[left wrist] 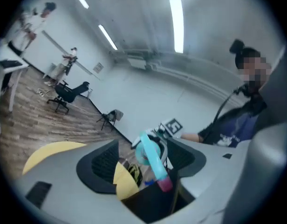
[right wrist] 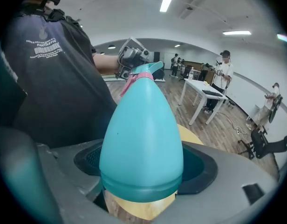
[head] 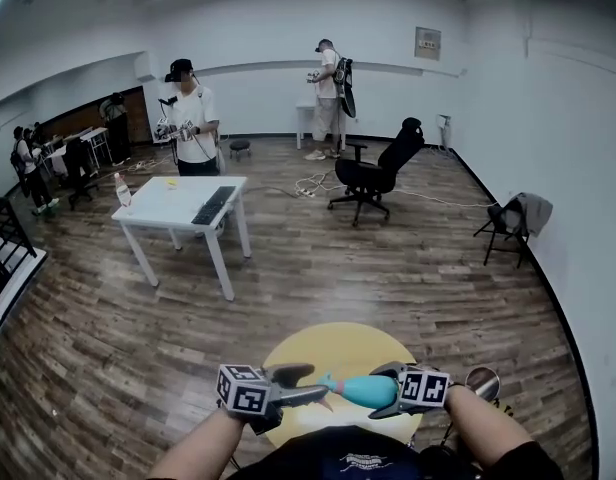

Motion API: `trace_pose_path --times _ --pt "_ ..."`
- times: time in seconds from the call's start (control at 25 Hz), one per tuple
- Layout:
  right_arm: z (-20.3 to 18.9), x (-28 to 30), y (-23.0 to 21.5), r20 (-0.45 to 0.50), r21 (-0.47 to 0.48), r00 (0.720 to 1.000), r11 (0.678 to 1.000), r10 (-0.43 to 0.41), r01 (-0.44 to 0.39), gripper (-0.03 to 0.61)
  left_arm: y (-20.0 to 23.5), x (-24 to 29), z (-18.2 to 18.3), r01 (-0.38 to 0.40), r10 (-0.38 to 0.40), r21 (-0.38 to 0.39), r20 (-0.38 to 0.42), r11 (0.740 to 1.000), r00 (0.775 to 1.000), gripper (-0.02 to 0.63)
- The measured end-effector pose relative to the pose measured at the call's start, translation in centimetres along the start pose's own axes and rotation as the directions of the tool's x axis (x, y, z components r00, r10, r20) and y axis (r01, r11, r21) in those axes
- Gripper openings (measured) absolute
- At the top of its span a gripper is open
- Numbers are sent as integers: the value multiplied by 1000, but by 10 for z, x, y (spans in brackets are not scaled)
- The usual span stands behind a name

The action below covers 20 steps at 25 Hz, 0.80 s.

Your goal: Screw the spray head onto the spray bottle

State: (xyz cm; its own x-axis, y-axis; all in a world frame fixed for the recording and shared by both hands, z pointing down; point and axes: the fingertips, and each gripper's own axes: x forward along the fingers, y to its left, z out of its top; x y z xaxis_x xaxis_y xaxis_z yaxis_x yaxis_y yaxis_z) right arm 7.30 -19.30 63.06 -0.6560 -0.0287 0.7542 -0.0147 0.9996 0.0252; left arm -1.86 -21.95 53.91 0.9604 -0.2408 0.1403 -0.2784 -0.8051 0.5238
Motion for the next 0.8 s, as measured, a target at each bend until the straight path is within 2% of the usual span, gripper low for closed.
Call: trace_pose_path --times 0.04,0.08,0.12,0.16,0.2,0.28,0.4,0.44,0.48,0.56,0.6,0.68,0.76,0.8 --pt "4 2 0 -20 -36 1000 999 0 -1 442 -9 19 -13 7 3 98 -107 995 994 350" --pt "4 5 -1 -54 -72 999 997 -1 -3 442 -17 35 -24 19 25 212 -204 977 979 299" --pt "-2 8 -1 -95 -101 995 995 0 -9 443 -23 47 -34 33 63 329 -278 944 958 206" --pt "-10 10 1 -124 -112 992 994 7 -21 443 -26 53 -41 51 101 420 -331 906 938 209" --pt "-15 11 5 -128 -106 991 994 22 -36 442 -28 56 -45 69 123 469 -366 880 923 212" --pt "-17 8 10 -110 -91 993 994 42 -52 442 -32 59 -48 98 134 504 -404 858 905 212" --pt "-17 4 9 -113 -93 992 994 53 -64 443 -34 63 -48 120 157 550 -429 826 890 213" --pt "-17 3 9 -109 -88 992 994 59 -68 442 -33 63 -47 118 156 547 -427 829 890 213" --pt "-15 2 8 -95 -78 993 994 65 -73 442 -32 62 -46 109 145 527 -417 843 897 213" --pt "-8 0 7 -44 -43 996 996 72 -74 440 -28 56 -41 73 95 436 -353 897 931 220" --pt "-6 -1 7 -20 -23 997 997 70 -70 440 -24 49 -35 48 65 365 -291 930 955 221" --pt "-8 -3 5 7 21 999 998 54 -54 440 -14 25 -16 6 14 180 -105 984 994 301" --pt "-16 -2 5 16 65 999 997 44 -44 442 0 -9 3 -5 4 10 77 1000 997 329" --pt "-21 -1 7 14 78 999 996 41 -42 441 7 -24 8 -9 14 -40 130 999 991 341"
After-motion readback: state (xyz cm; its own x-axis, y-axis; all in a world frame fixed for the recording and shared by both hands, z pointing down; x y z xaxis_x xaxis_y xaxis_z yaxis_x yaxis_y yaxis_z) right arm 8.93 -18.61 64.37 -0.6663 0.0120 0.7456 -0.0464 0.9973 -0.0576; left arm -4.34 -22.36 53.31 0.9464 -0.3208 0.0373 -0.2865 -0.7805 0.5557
